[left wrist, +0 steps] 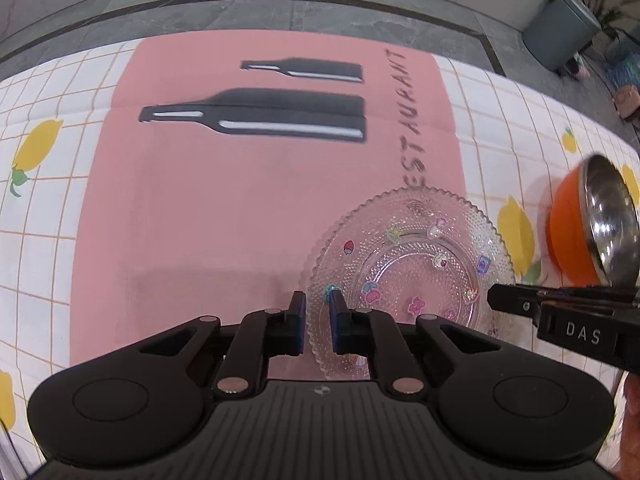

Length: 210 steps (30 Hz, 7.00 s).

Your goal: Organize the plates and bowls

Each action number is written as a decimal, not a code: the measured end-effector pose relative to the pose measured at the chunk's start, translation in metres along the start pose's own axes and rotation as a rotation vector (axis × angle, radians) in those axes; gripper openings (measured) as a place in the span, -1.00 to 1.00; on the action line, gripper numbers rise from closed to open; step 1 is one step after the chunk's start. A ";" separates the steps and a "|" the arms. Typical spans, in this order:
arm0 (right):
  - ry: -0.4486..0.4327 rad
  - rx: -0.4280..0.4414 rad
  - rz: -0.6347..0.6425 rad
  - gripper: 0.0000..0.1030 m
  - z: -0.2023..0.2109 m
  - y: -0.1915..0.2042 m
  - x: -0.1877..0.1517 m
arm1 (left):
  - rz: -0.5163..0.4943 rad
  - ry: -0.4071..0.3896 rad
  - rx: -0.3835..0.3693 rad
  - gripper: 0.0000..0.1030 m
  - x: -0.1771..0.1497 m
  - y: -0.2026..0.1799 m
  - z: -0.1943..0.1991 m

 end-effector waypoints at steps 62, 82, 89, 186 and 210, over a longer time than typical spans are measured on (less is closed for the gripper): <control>-0.044 0.007 -0.028 -0.82 0.120 -0.073 -0.092 | -0.022 0.002 0.041 -0.77 -0.086 -0.102 0.091; 0.057 -0.021 0.043 -0.82 0.151 -0.086 -0.212 | 0.032 0.064 -0.006 -0.77 -0.198 -0.118 0.116; 0.099 -0.030 0.069 -0.82 0.153 -0.091 -0.243 | 0.029 0.085 -0.014 -0.77 -0.223 -0.121 0.121; -0.159 -0.040 0.027 -0.13 0.206 -0.144 -0.199 | -0.157 -0.238 -0.203 -0.35 -0.188 -0.204 0.135; -0.172 -0.242 -0.279 0.07 0.214 -0.317 -0.207 | -0.131 -0.128 -0.339 -0.07 -0.178 -0.329 0.065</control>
Point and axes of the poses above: each gripper's, at about its wrist camera, not at the fingertips, and z roughly against the way its jaws point, y to its left, x to its top, the point moved 10 cm from there along -z, roughly the way its jaws point, and after that the axes turned 10 degrees about -y, right-handed, at the moved point
